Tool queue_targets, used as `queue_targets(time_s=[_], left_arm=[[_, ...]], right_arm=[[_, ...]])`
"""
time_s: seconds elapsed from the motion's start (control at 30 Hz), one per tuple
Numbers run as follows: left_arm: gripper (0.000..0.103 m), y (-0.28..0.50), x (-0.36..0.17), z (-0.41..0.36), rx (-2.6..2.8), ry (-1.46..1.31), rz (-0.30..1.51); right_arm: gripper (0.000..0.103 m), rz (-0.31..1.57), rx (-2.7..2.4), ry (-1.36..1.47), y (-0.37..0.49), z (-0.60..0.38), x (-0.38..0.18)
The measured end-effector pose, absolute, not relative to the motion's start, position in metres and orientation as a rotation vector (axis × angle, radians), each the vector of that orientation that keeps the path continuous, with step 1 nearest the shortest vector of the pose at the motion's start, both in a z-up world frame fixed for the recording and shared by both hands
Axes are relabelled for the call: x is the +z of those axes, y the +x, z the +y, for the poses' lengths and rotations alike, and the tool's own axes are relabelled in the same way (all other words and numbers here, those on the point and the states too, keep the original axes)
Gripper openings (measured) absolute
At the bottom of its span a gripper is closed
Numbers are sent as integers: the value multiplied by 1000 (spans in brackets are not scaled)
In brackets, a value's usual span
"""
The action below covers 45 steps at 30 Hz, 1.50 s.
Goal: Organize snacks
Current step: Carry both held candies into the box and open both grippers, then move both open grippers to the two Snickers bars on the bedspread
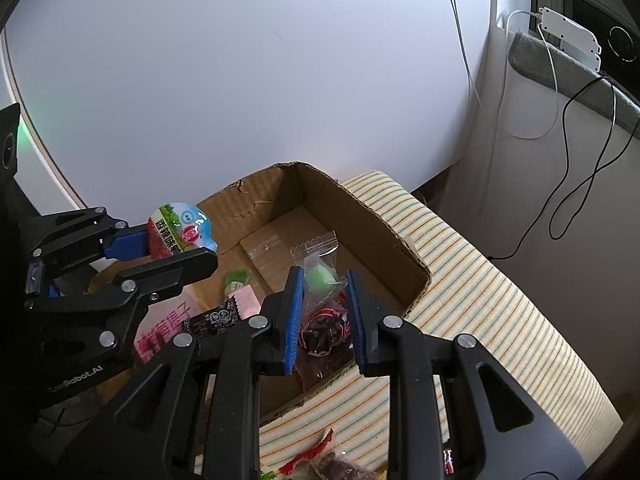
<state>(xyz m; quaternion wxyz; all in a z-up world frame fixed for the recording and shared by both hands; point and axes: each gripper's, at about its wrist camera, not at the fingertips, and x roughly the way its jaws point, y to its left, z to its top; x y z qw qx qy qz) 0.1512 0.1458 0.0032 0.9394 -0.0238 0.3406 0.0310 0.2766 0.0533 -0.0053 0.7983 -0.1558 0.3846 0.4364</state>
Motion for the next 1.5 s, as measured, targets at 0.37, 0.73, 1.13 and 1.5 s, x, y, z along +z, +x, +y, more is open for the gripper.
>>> queue_targets(time_s=[0.37, 0.73, 1.13, 1.5], left_arm=[[25, 148, 4, 147, 73, -52, 689], [29, 137, 12, 137, 49, -55, 664], [54, 117, 19, 90, -44, -28, 644], [55, 117, 9, 26, -171, -17, 675]], right_arm=[[67, 814, 908, -278, 283, 40, 0], [70, 789, 869, -288, 277, 11, 14], [91, 754, 793, -280, 273, -63, 29], [91, 777, 693, -307, 282, -144, 22]])
